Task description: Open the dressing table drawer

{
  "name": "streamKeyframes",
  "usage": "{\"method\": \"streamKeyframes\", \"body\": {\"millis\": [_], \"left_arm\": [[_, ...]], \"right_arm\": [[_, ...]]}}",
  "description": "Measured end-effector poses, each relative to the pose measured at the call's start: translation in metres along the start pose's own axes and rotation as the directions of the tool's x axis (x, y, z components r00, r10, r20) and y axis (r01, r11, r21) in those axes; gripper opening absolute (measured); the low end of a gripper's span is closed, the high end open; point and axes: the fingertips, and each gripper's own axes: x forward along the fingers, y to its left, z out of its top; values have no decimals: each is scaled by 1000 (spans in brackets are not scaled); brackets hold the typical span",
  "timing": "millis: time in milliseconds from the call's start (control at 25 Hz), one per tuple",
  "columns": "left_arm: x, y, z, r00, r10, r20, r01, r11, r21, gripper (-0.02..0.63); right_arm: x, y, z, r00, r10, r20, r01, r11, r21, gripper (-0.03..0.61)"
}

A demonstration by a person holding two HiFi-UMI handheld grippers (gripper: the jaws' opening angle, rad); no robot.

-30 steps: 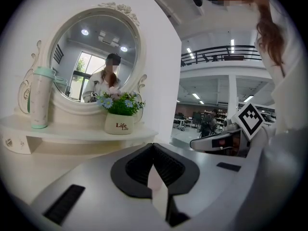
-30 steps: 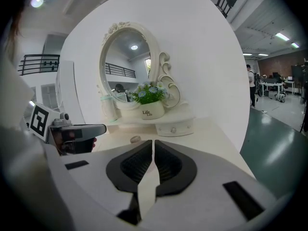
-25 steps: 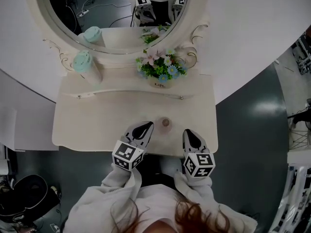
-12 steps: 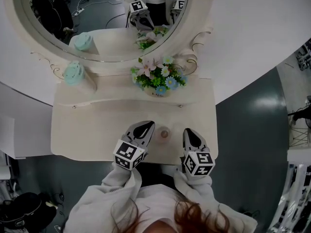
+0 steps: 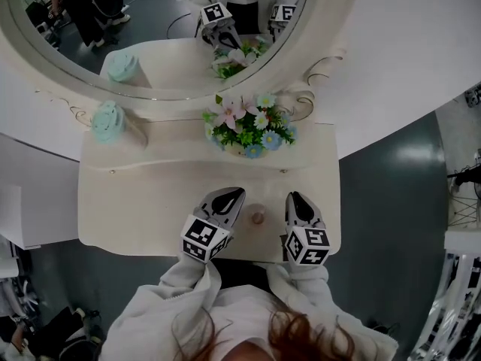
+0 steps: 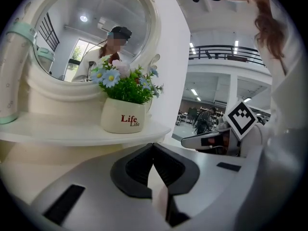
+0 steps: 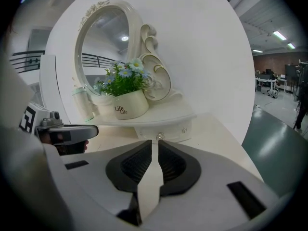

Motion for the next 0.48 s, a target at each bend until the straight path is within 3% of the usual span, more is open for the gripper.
{"method": "streamKeyframes", "body": {"millis": [320, 400, 480], "left_arm": [[10, 7, -8, 1000, -21, -19, 20, 1000, -24, 17], [11, 8, -9, 999, -23, -24, 22, 999, -31, 17], [11, 10, -11, 999, -23, -27, 22, 999, -37, 17]], "right_arm": [[35, -10, -2, 999, -42, -28, 42, 999, -8, 51], [45, -12, -1, 999, -38, -37, 38, 999, -11, 121], [56, -12, 0, 998, -36, -47, 35, 999, -18, 147]]}}
